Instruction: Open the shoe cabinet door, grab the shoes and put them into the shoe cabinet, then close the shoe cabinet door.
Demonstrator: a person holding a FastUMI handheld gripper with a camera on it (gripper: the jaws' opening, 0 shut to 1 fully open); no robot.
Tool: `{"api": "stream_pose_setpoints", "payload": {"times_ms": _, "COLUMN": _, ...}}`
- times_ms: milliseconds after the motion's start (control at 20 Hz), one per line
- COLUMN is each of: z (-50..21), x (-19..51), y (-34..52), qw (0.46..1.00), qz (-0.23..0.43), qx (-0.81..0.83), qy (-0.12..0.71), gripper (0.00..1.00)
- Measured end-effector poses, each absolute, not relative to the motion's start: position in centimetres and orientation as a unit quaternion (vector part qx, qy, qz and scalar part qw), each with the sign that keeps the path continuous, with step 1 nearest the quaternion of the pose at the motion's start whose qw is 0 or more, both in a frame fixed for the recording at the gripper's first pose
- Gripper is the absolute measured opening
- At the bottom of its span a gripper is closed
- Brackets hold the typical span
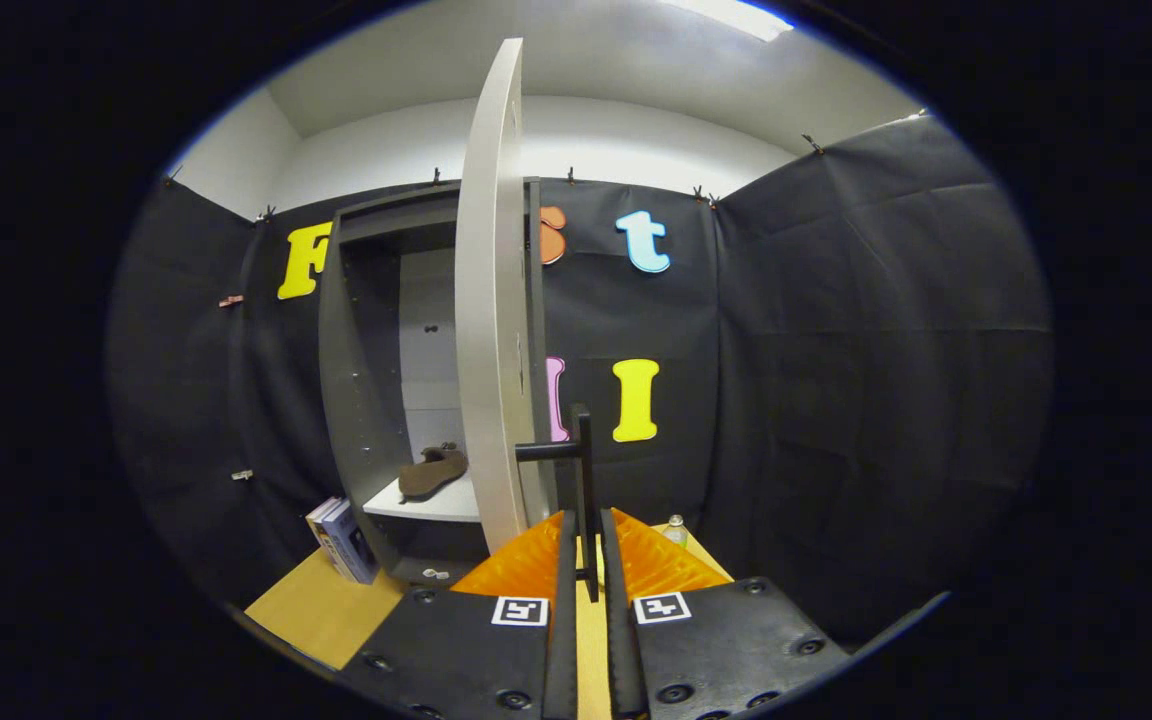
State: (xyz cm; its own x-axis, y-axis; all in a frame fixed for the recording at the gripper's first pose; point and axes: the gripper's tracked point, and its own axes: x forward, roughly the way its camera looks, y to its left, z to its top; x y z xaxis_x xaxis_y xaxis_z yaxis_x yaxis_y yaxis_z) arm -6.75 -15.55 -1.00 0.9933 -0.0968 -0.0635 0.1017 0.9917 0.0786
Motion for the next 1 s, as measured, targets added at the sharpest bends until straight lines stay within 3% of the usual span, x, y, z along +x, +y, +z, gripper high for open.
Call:
{"api": "stream_pose_setpoints", "payload": {"times_ms": 250, "z": -1.6, "x": -7.5, "y": -15.6, "qw": 0.996, "qz": -0.065, "qx": 0.032, "qy": 0.047, "gripper": 0.17}}
{"api": "stream_pose_setpoints", "payload": {"times_ms": 500, "z": -1.2, "x": -10.2, "y": -13.4, "qw": 0.997, "qz": -0.062, "qx": 0.020, "qy": 0.051, "gripper": 0.33}}
{"api": "stream_pose_setpoints", "payload": {"times_ms": 650, "z": -2.8, "x": -11.1, "y": -9.7, "qw": 0.997, "qz": -0.029, "qx": 0.009, "qy": 0.069, "gripper": 0.57}}
{"api": "stream_pose_setpoints", "payload": {"times_ms": 850, "z": -8.0, "x": -10.9, "y": -4.0, "qw": 0.992, "qz": 0.008, "qx": 0.022, "qy": 0.125, "gripper": 0.99}}
{"api": "stream_pose_setpoints", "payload": {"times_ms": 1000, "z": -13.6, "x": -10.3, "y": -0.1, "qw": 0.980, "qz": 0.033, "qx": 0.062, "qy": 0.188, "gripper": 0.99}}
